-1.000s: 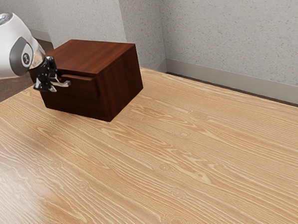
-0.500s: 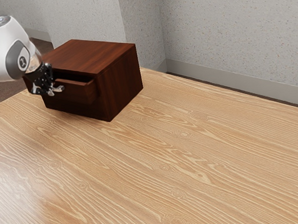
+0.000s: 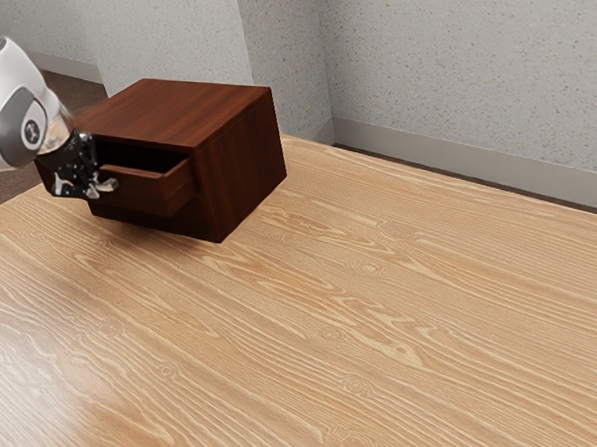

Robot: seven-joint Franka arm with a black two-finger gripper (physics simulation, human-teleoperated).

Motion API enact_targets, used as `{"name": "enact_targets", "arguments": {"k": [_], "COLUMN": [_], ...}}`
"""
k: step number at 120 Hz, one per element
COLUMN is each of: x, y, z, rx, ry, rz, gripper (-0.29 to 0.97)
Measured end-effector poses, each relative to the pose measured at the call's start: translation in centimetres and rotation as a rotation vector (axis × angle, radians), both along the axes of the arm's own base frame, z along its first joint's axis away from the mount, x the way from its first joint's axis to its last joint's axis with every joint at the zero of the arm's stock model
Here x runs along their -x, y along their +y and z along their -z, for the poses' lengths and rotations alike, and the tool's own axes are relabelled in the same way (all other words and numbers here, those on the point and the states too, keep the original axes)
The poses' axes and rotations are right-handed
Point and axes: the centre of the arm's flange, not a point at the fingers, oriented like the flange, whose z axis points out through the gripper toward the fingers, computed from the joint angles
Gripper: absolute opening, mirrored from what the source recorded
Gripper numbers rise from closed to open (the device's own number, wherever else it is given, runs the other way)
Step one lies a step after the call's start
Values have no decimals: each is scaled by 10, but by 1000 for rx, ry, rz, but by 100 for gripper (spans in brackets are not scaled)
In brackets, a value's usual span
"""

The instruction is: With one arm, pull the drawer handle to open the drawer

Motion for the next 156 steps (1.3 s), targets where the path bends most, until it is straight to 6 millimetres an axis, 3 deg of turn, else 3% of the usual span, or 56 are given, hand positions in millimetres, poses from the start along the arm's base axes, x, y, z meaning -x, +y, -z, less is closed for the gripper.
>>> {"name": "enact_targets", "arguments": {"k": [80,141,156], "x": [50,108,113], "y": [-13,-26,-34], "z": [-3,-9,-11], "rx": [-3,-10,-12], "ry": [3,-23,-29], "rz": [-23,-64,-57], "gripper": [-11,-9,-10]}}
